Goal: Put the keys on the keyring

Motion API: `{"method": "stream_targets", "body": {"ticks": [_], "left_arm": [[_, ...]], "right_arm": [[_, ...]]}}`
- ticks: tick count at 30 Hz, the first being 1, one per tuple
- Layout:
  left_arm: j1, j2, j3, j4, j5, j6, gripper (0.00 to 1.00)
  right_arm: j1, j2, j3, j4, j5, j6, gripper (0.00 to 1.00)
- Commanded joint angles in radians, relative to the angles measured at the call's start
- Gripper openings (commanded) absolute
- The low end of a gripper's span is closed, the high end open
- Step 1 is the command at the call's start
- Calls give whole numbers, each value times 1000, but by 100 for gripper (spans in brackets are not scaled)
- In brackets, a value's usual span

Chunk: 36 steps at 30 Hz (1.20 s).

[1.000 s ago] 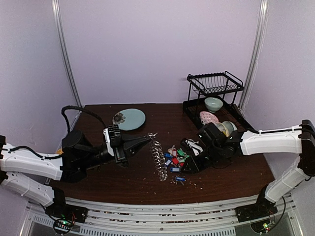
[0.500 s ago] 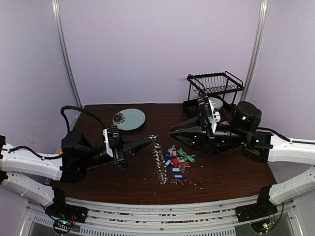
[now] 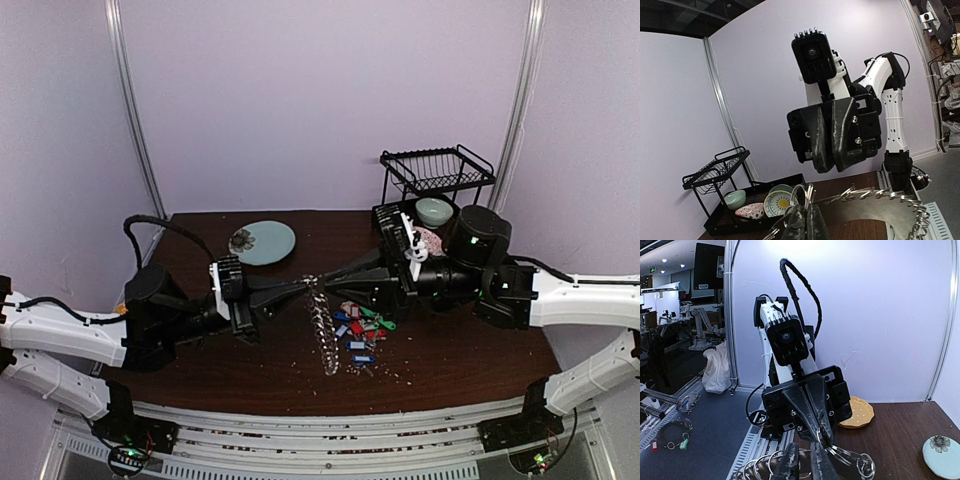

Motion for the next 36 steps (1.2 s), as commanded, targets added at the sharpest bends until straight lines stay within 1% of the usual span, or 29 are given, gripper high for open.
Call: {"method": "stream_targets", "body": {"ticks": [1, 5, 10, 19, 21, 23, 27, 29, 30, 31, 32, 34, 36], "left_arm": [[-5, -11, 37, 61, -1, 6, 0], [-5, -13, 37, 62, 0, 9, 0], [-4, -13, 34, 59, 3, 13, 0], [-5, -14, 31, 60, 2, 15, 0], [-4, -14, 31, 61, 0, 16, 0], [-4, -14, 29, 65, 1, 16, 0], [-5, -14, 24, 62, -7, 9, 0], [-5, -22, 35, 4, -21, 8, 0], [-4, -31, 47, -55, -36, 13, 5], [-4, -44, 64, -119, -54, 26, 17], [-4, -57, 86, -195, -61, 48, 22], [-4, -80, 121, -349, -75, 96, 25], [-3, -94, 156, -481, -93, 123, 26]], "right_arm": [[9, 15, 36, 11, -12, -22, 11], [12, 30, 57, -21, 1, -29, 11], [18, 43, 72, -50, 45, -36, 14], [28, 68, 100, -107, 72, -67, 13], [29, 68, 99, -114, 70, -72, 10], [30, 67, 100, -115, 71, -72, 1], [30, 54, 103, -145, 77, -95, 0], [30, 42, 136, -258, 107, -150, 0], [30, 37, 163, -337, 138, -189, 0], [30, 34, 191, -430, 175, -236, 0], [31, 29, 221, -512, 222, -293, 0], [32, 28, 278, -674, 302, -356, 0], [33, 31, 335, -778, 353, -380, 0]]}}
